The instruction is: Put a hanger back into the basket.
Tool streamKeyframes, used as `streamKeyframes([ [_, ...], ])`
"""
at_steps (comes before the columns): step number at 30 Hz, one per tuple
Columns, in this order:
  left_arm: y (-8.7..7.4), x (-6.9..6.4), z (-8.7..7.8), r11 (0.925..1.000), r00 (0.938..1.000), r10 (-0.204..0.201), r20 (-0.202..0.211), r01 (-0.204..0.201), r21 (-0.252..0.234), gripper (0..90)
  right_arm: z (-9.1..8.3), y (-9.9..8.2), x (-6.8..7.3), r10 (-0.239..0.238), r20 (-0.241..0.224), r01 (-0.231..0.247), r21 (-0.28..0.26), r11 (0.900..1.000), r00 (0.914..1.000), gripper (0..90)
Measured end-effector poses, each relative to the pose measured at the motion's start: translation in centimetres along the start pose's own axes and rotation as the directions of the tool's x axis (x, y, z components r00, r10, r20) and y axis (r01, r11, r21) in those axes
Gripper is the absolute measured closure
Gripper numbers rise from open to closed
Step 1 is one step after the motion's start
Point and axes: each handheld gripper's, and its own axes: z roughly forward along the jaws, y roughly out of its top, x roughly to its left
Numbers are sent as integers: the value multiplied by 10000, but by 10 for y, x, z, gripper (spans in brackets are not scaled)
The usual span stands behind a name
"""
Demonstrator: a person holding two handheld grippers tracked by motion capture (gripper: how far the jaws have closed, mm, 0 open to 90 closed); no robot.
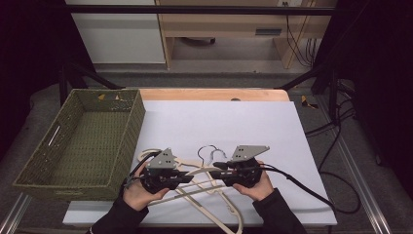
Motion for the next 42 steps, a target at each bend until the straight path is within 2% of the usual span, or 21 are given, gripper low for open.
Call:
streamKeyframes([
  [5, -1, 0, -2, 9997, 9991, -175, -396, 168, -183, 854, -5, 0, -1, 68, 408, -45, -547, 9985, 9991, 515],
  [7, -1, 0, -4, 9992, 9984, -265, -504, 249, -309, 854, -11, 0, -3, 304, 568, -247, -986, 9948, 9979, 458],
  [11, -1, 1, -9, 9973, 9943, -421, -980, 360, -633, 853, -25, -2, -9, 683, 1018, -509, -1644, 9851, 9925, 360],
  [16, -2, 4, -15, 9947, 9854, -679, -1562, 547, -873, 853, -46, -8, -20, 1244, 1761, -826, -2278, 9702, 9765, 223],
  [19, -3, 6, -18, 9926, 9789, -841, -1863, 659, -1022, 853, -59, -14, -28, 1693, 2242, -1093, -2572, 9602, 9597, 161],
  [23, -3, 9, -22, 9889, 9725, -1050, -2080, 799, -1256, 853, -72, -23, -38, 2165, 2634, -1409, -2782, 9501, 9401, 111],
  [26, -3, 11, -26, 9860, 9676, -1192, -2225, 889, -1414, 853, -80, -30, -44, 2531, 2978, -1621, -2984, 9406, 9205, 86],
  [28, -2, 13, -29, 9845, 9666, -1246, -2237, 923, -1494, 853, -84, -34, -47, 2631, 3077, -1681, -3026, 9382, 9144, 78],
  [30, 0, 14, -32, 9833, 9674, -1266, -2195, 932, -1565, 853, -87, -37, -49, 2831, 3271, -1815, -3080, 9339, 9016, 61],
  [34, 4, 15, -41, 9808, 9644, -1286, -2310, 893, -1732, 853, -90, -42, -52, 2886, 3462, -1820, -3088, 9336, 8927, 48],
  [37, 6, 16, -49, 9778, 9623, -1317, -2381, 866, -1908, 852, -91, -42, -52, 2827, 3620, -1782, -2957, 9385, 8883, 40],
  [42, 16, 22, -66, 9732, 9568, -1302, -2600, 732, -2180, 852, -93, -44, -54, 2798, 3727, -1766, -2873, 9414, 8848, 35],
])
